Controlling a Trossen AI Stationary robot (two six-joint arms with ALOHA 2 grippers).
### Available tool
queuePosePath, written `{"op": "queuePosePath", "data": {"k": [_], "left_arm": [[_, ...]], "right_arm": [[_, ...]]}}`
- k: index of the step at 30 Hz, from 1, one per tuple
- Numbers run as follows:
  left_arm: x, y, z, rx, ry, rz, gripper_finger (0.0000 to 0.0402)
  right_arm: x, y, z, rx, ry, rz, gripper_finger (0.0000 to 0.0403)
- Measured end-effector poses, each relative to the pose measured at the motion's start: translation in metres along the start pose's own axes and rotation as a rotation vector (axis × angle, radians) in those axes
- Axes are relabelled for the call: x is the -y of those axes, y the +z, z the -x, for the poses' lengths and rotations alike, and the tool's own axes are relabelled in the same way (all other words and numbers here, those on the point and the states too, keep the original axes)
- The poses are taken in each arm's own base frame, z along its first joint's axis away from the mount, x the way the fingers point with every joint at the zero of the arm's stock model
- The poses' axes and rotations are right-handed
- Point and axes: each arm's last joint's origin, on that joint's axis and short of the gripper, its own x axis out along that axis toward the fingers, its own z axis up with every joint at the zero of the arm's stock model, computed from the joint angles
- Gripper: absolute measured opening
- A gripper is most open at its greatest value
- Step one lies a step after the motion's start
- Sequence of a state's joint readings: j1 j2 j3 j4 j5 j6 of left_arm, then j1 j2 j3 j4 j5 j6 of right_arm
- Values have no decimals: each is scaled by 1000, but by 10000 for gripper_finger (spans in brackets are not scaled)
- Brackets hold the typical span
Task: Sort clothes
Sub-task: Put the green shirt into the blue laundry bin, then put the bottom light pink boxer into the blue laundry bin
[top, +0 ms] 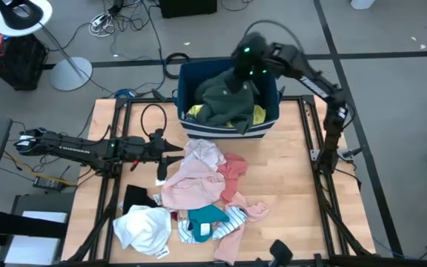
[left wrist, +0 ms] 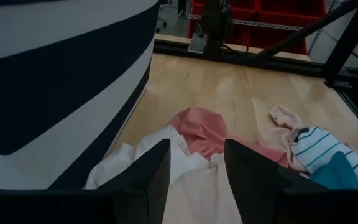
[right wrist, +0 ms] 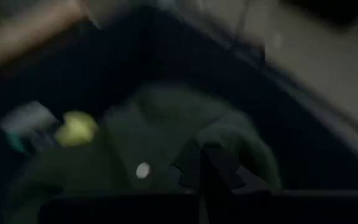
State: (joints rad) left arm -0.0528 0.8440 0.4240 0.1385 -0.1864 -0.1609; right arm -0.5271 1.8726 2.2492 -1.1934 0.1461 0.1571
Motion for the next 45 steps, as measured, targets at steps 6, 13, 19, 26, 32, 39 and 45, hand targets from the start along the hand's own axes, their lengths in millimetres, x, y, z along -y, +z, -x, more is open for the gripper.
{"op": "queuePosePath", "data": {"k": [6,13,19,26,32,39,45], "left_arm": [[0,0,0,0,0,4,157],[0,0,0,-1,-1,6,157],[0,0,0,-3,-1,7,156],[0,0,0,-3,-1,7,157],[0,0,0,-2,-1,7,157],[-1,0,0,0,23,26,157],[-2,-1,0,-5,54,24,156]], "right_arm": [[-5,-24,-80,-262,29,3,11],[-8,-52,-170,-459,97,-21,68],[-12,-71,-225,-529,140,-65,137],[-13,-67,-220,-499,172,-57,173],[-7,-35,-146,-341,201,-33,171],[-1,-12,-43,-118,234,-11,172],[-7,-18,40,5,220,52,168]]}}
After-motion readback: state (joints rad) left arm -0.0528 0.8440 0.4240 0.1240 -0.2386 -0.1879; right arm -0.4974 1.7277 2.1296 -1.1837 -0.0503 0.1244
